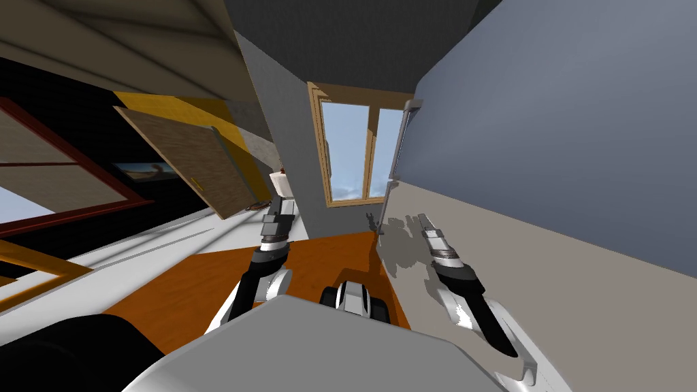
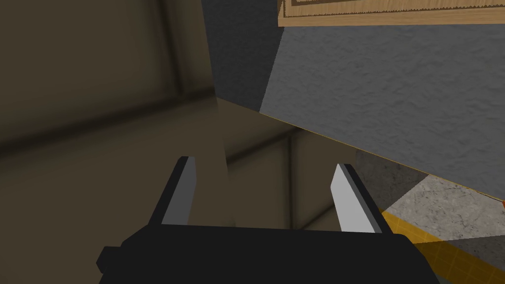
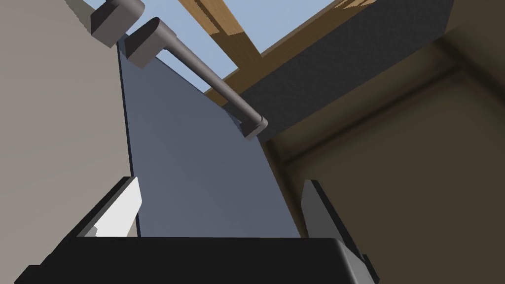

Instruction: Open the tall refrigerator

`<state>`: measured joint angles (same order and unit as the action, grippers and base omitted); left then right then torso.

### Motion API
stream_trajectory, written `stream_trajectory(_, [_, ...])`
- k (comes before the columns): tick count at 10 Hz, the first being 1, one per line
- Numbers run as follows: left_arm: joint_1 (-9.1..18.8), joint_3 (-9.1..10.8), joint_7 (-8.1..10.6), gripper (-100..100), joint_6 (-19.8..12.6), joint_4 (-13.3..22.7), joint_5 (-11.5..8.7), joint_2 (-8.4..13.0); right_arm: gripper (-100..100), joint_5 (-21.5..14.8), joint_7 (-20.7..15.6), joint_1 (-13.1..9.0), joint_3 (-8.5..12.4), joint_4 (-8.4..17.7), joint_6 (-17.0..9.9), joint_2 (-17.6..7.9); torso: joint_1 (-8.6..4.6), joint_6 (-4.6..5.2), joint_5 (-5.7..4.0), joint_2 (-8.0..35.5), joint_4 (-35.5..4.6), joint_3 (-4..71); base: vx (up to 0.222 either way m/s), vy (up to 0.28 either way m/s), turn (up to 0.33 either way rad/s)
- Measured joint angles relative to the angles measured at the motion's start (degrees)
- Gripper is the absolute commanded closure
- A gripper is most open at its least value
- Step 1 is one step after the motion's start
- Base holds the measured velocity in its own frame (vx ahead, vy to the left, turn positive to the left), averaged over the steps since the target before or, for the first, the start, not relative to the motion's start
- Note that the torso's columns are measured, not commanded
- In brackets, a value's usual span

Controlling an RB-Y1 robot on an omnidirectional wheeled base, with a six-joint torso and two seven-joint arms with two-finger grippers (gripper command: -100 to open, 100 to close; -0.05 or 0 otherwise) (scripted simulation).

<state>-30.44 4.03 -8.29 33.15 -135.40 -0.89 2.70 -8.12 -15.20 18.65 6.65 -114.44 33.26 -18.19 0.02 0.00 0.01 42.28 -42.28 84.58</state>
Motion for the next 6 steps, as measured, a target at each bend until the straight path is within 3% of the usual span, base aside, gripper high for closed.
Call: stream_trajectory(6, [0.0, 0.00, 0.00, 0, 0.0, 0.0, 0.0, 0.0, -100, -2.7, -6.0, -4.6, 1.5, 8.9, 1.3, -6.4, -0.05, 0.00, -0.02, 0.0, 0.0, 0.0, 0.090, 0.113, 0.006])
